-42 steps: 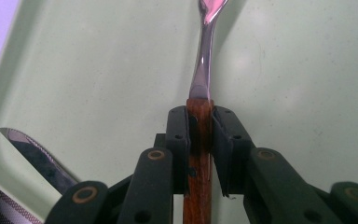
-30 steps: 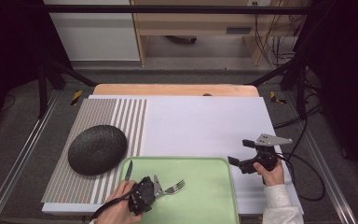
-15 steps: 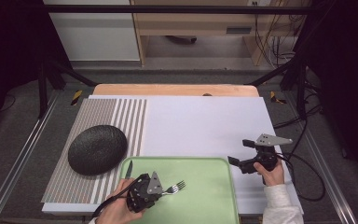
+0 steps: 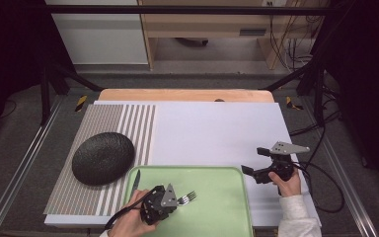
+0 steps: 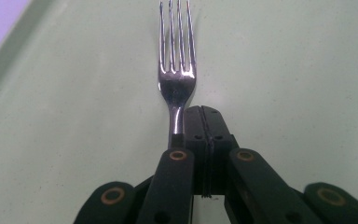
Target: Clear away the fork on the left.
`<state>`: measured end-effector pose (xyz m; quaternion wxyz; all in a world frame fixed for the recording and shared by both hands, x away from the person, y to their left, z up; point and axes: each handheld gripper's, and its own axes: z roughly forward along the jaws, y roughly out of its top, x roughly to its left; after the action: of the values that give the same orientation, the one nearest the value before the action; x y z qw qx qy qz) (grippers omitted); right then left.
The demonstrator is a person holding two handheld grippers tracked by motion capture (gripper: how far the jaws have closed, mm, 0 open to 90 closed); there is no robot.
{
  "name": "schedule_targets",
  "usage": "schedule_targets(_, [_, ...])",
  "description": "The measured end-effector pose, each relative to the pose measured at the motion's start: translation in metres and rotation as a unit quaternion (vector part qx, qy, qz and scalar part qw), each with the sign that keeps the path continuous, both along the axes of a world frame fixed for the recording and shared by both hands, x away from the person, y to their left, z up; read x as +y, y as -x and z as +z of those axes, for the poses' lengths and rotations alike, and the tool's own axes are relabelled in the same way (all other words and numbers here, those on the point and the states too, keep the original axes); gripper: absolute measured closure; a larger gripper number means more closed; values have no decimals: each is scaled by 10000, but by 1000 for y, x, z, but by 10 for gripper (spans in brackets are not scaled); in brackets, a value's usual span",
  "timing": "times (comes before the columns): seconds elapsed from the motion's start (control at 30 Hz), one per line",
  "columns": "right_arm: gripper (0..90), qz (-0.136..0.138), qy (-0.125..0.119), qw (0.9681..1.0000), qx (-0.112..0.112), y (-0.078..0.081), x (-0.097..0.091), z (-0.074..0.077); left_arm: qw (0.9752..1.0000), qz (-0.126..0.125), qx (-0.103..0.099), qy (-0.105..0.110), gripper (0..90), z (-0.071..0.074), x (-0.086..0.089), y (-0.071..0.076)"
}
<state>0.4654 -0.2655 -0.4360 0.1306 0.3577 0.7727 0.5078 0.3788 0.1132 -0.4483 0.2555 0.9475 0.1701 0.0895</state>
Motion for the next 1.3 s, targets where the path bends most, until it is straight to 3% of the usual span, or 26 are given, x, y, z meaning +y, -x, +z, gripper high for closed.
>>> schedule_targets(0.73, [5,13,14,10000,9,0,0,0,9998,148,-145,-56,900,-2,7,-8])
schedule_targets(1.3, [5,11,24,10000,16,0,1,0,9994,264,-149,-170,900,-4,14,-13])
